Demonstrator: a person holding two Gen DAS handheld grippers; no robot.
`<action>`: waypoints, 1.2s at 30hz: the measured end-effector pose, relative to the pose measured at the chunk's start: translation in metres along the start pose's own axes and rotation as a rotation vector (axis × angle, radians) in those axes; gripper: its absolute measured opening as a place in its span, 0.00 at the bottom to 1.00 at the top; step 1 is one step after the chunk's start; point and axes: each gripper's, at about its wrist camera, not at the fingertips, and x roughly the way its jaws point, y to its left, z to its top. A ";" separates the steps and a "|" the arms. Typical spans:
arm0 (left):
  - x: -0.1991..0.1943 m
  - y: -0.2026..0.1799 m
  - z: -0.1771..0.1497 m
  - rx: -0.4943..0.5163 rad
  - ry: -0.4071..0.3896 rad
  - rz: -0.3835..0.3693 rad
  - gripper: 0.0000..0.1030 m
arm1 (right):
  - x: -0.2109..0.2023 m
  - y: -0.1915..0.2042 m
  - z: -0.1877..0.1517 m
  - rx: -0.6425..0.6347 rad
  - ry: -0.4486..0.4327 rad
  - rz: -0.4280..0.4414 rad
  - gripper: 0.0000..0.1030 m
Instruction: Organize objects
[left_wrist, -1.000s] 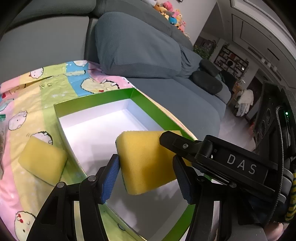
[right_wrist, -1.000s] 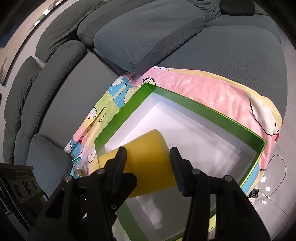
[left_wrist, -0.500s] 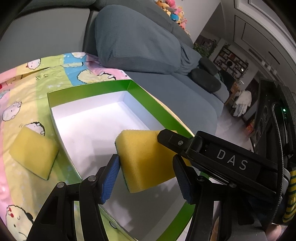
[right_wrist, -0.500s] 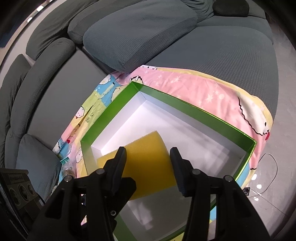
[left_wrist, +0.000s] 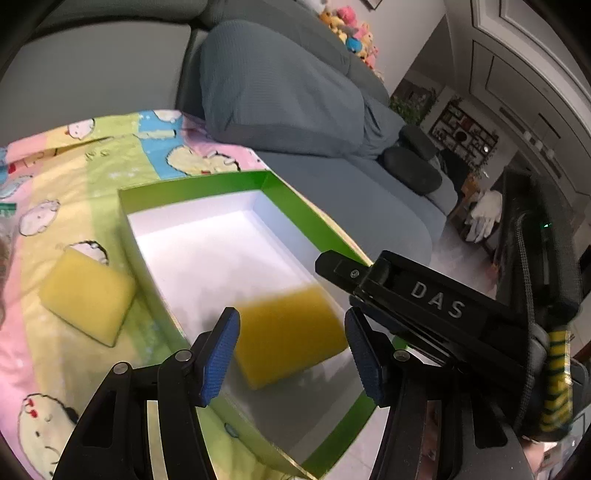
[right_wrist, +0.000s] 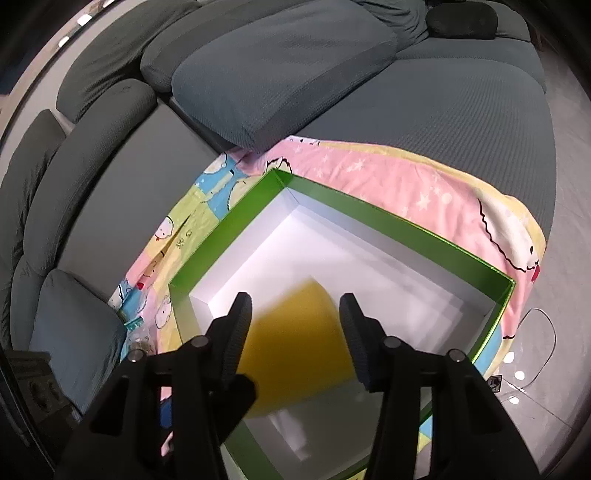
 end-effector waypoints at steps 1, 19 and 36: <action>-0.006 0.000 0.000 0.002 -0.008 0.007 0.58 | -0.001 0.000 0.000 0.000 -0.008 0.000 0.56; -0.111 0.056 -0.022 -0.081 -0.113 0.156 0.77 | -0.019 0.054 -0.013 -0.161 -0.060 0.089 0.77; -0.160 0.210 -0.070 -0.382 -0.118 0.453 0.81 | -0.024 0.163 -0.072 -0.547 -0.031 0.265 0.82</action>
